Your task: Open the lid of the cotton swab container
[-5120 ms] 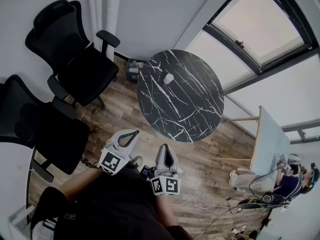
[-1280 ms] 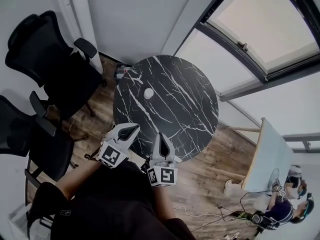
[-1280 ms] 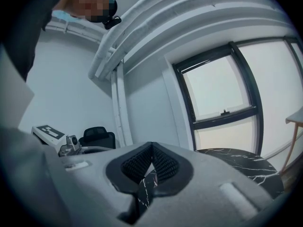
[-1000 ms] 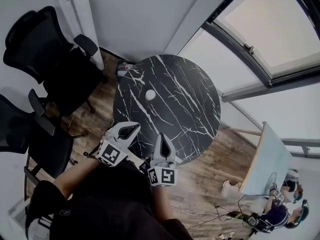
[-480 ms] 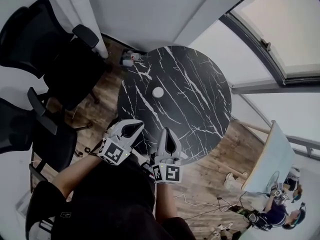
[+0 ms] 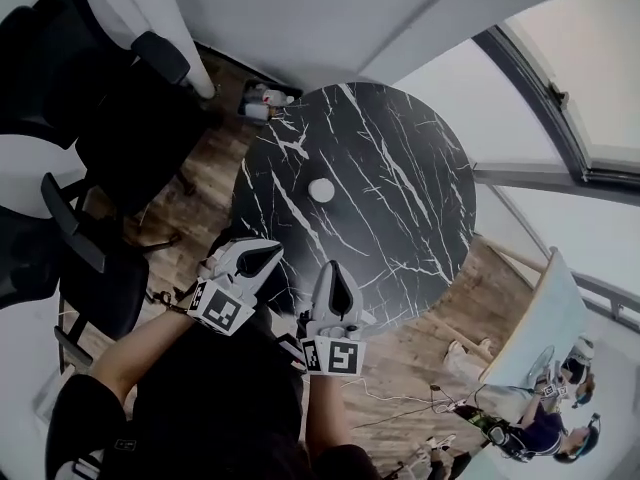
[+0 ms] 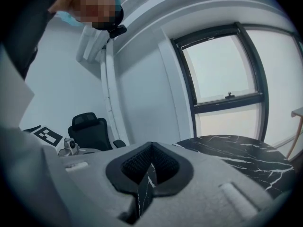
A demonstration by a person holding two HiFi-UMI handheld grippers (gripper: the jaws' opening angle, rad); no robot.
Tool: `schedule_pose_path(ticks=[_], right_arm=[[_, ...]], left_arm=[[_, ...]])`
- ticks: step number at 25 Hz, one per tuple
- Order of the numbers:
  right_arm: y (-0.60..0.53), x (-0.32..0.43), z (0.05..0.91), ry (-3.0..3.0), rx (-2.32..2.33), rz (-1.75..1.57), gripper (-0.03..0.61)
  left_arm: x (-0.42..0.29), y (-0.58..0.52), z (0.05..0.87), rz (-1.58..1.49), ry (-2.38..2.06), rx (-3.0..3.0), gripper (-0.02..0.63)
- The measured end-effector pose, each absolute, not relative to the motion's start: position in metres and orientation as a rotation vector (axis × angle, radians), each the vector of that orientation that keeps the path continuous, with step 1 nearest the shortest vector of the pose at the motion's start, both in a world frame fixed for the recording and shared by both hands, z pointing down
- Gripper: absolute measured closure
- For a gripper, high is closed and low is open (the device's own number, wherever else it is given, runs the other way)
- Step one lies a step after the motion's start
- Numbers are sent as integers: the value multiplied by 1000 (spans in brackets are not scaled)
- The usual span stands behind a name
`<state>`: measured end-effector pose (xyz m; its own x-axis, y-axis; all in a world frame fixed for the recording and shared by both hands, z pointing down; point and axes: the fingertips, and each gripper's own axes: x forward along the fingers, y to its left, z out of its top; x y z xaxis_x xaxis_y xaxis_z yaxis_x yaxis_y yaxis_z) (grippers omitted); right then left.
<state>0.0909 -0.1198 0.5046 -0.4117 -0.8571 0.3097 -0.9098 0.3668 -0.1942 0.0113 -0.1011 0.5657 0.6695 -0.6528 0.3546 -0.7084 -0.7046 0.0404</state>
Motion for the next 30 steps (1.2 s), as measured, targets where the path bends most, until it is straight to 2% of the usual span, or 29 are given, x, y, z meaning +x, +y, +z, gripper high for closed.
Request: schedule_pose_path(ticks=[30], right_arm=[[-153,84,602,-2349,1635,701,583]], left_arm=[[16,-140,680,613,-991,2653,614]])
